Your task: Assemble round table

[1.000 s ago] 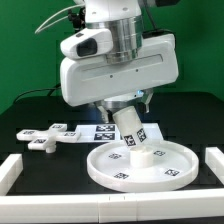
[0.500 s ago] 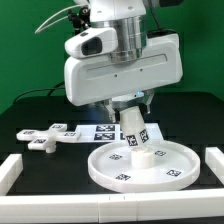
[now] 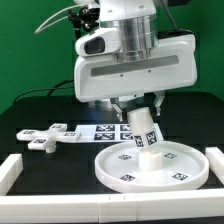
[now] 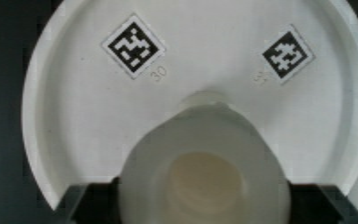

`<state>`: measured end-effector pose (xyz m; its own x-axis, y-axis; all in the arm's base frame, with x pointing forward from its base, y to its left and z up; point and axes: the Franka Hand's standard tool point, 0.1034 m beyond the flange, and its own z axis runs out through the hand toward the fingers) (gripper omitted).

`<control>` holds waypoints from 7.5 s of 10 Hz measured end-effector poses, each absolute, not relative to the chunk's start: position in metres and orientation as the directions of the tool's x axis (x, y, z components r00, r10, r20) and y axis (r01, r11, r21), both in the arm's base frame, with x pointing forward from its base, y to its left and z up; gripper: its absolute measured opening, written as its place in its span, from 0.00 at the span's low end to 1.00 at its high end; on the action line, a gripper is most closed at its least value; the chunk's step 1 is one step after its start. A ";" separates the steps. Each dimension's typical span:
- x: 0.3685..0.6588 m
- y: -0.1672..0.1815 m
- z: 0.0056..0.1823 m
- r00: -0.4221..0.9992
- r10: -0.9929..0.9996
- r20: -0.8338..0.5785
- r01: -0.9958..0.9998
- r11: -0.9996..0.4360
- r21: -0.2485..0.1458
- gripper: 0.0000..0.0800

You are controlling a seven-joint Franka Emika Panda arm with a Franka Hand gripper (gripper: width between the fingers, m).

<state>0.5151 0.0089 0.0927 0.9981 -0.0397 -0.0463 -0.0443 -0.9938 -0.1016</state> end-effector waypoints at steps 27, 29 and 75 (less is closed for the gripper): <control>0.543 0.037 0.090 0.427 -0.886 -0.183 -0.904 -0.420 -0.078 0.81; 0.543 0.036 0.090 0.466 -0.867 -0.179 -0.885 -0.458 -0.085 0.81; 0.544 0.029 0.082 0.057 0.998 -0.011 0.996 -0.056 0.063 0.51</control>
Offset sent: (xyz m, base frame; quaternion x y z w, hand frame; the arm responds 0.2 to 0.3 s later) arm 0.0208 0.0141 -0.0015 -0.0074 0.0091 0.1837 0.9829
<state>0.5440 0.0290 0.0820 0.0565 0.9983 -0.0110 0.9964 -0.0557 0.0633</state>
